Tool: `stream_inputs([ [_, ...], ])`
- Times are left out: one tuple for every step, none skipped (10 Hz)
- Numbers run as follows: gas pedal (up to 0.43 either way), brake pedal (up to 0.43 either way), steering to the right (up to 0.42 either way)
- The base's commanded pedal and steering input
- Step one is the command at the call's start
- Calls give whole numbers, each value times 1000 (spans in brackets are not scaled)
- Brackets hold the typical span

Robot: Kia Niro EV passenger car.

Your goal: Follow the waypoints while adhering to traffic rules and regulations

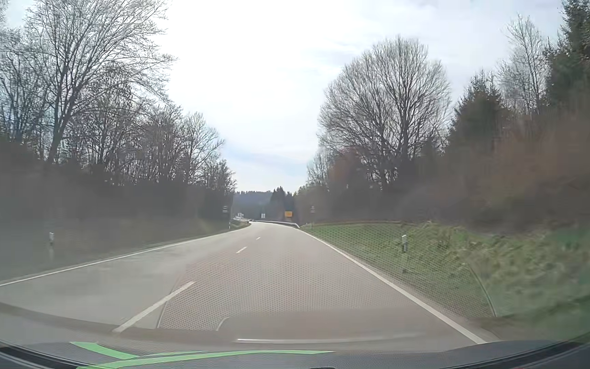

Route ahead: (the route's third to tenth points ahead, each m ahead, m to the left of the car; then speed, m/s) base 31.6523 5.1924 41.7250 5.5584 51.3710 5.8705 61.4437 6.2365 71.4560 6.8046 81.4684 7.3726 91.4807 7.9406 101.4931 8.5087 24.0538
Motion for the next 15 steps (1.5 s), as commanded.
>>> stream_inputs([
  [150, 0, -4],
  [150, 0, -4],
  [150, 0, -4],
  [150, 0, -4],
  [150, 0, -4],
  [150, 0, -4],
  [150, 0, -4],
  [150, 0, -4],
  [138, 0, -4],
  [138, 0, -4],
  [130, 0, -4],
  [118, 0, -4],
  [118, 0, -4],
  [110, 0, -4],
  [98, 0, -4],
])
